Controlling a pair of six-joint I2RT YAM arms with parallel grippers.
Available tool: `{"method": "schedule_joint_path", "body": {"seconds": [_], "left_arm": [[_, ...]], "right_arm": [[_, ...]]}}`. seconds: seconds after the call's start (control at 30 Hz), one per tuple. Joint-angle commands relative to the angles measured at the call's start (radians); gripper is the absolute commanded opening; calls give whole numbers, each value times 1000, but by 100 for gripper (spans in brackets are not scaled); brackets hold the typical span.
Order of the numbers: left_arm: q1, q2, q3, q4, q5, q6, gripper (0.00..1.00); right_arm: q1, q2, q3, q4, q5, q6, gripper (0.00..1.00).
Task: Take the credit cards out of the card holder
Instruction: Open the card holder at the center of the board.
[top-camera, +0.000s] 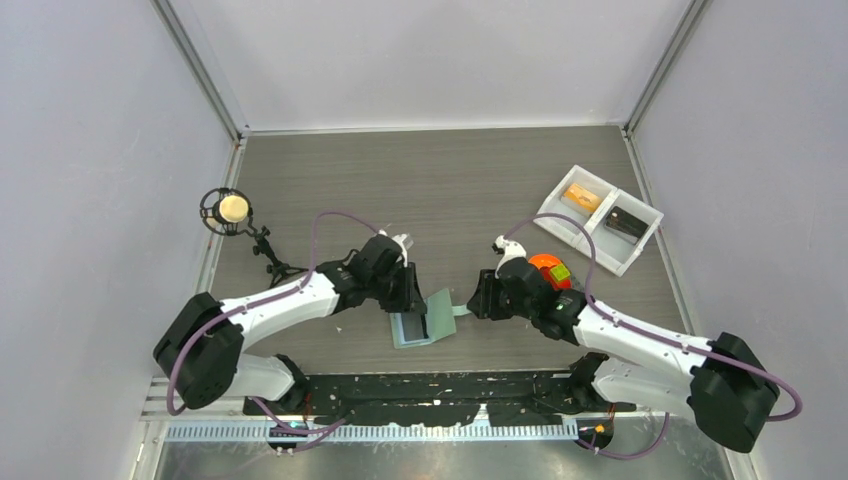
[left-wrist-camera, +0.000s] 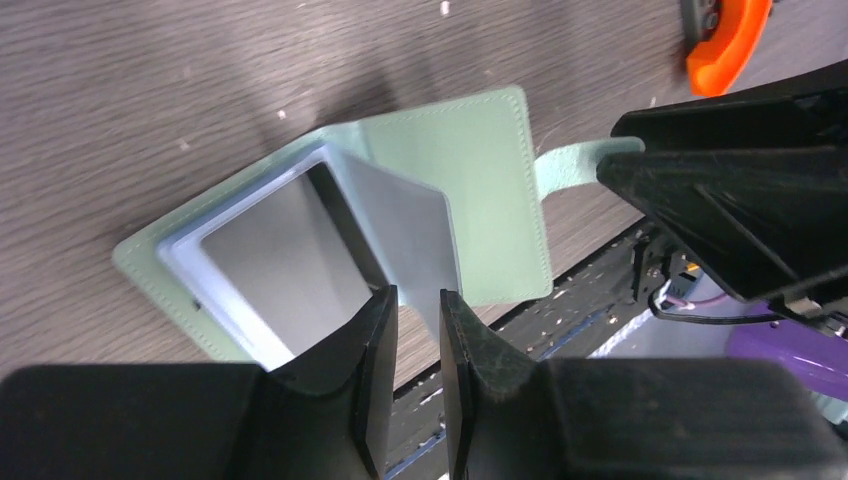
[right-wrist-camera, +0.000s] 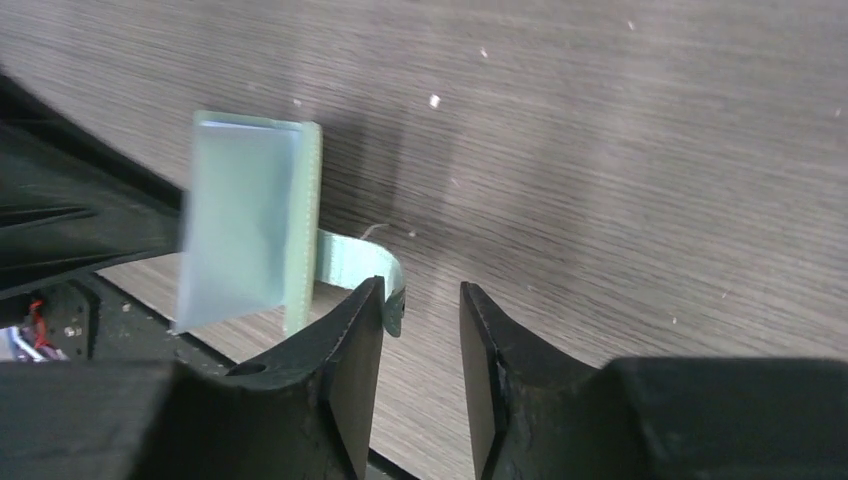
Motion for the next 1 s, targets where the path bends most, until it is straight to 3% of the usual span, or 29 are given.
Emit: {"method": "schedule_joint_path", "body": {"seconds": [0.0,0.17,0.4,0.97], "left_arm": [[-5,61,35,114,72,3,25],[-5,124,43,164,114,-1,25],[-6,171,73,184,122,-2,25],[-2,216,70,187,100,8,26]], "right_arm": [[-3,-74,78,-21,-16,-30,42],[0,-113,94,57,-158,-29,41],[47,-92,100,150,-240,13,35],[193,112,131,306,-180,76,32]]}}
